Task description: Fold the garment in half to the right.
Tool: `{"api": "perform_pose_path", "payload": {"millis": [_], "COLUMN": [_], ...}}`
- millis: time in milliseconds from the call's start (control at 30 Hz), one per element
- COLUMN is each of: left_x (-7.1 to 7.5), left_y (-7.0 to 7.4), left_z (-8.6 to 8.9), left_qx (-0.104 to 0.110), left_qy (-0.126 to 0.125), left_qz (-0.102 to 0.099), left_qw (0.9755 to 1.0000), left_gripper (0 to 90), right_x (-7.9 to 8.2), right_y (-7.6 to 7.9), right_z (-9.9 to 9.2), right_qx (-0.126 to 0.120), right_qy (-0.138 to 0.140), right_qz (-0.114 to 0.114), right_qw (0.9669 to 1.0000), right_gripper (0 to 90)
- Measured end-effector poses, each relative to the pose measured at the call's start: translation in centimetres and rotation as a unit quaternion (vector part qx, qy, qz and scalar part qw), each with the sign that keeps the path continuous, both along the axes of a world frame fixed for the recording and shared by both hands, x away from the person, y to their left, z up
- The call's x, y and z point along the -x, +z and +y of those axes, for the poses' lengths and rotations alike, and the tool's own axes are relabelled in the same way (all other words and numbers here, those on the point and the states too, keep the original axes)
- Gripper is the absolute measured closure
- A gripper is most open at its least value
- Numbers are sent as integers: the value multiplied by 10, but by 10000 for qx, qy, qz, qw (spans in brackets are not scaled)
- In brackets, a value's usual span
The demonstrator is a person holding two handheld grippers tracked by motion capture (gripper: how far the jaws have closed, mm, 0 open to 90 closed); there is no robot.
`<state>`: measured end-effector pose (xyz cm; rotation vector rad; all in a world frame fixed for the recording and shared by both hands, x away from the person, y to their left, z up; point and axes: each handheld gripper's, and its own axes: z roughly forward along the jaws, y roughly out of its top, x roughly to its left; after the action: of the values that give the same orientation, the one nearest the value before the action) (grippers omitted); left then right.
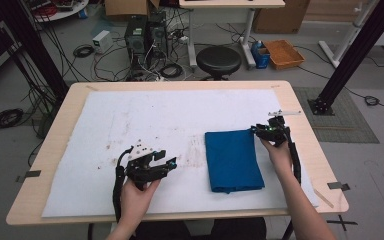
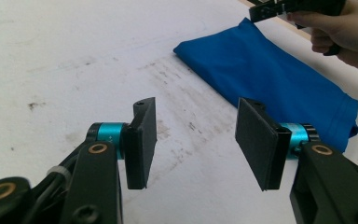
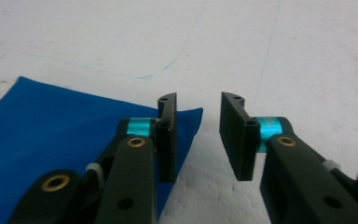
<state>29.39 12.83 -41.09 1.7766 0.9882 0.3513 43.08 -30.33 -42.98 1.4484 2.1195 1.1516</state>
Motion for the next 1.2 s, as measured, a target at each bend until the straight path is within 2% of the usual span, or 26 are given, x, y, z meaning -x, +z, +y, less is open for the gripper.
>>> {"api": "perform_pose_path", "payload": {"millis": [67, 167, 300, 367, 500, 600, 700, 900, 967, 1200], "left_x": [-3, -7, -11, -13, -19, -22, -26, -30, -30, -31], "left_y": [4, 10, 17, 19, 22, 22, 22, 18, 17, 16], "left_z": [4, 13, 27, 34, 48, 56, 64, 76, 77, 77], "left_qx": [-48, -66, -230, -317, -387, -459, -467, -395, -451, -368], "left_qy": [-19, -87, 5, 52, 251, 291, 359, 549, 579, 525], "left_qz": [-41, -177, -435, -555, -713, -847, -909, -907, -929, -909], "left_qw": [10000, 9998, 9988, 9979, 9964, 9949, 9941, 9936, 9930, 9938], "left_gripper": [448, 410, 405, 405, 405, 388, 388, 361, 361, 361], "right_x": [5, 14, 31, 38, 51, 58, 63, 68, 68, 68], "right_y": [3, 8, 15, 19, 26, 27, 27, 28, 28, 27], "right_z": [-5, -15, -26, -30, -38, -43, -46, -50, -49, -44], "right_qx": [-43, -235, -308, -312, -211, -159, -73, -173, -191, -139], "right_qy": [30, 108, 218, 310, 431, 556, 692, 841, 860, 886], "right_qz": [-82, -166, -345, -379, -606, -707, -782, -841, -843, -808], "right_qw": [10000, 9995, 9987, 9983, 9970, 9958, 9945, 9928, 9925, 9927], "right_gripper": [554, 485, 404, 384, 324, 301, 278, 249, 249, 250]}}
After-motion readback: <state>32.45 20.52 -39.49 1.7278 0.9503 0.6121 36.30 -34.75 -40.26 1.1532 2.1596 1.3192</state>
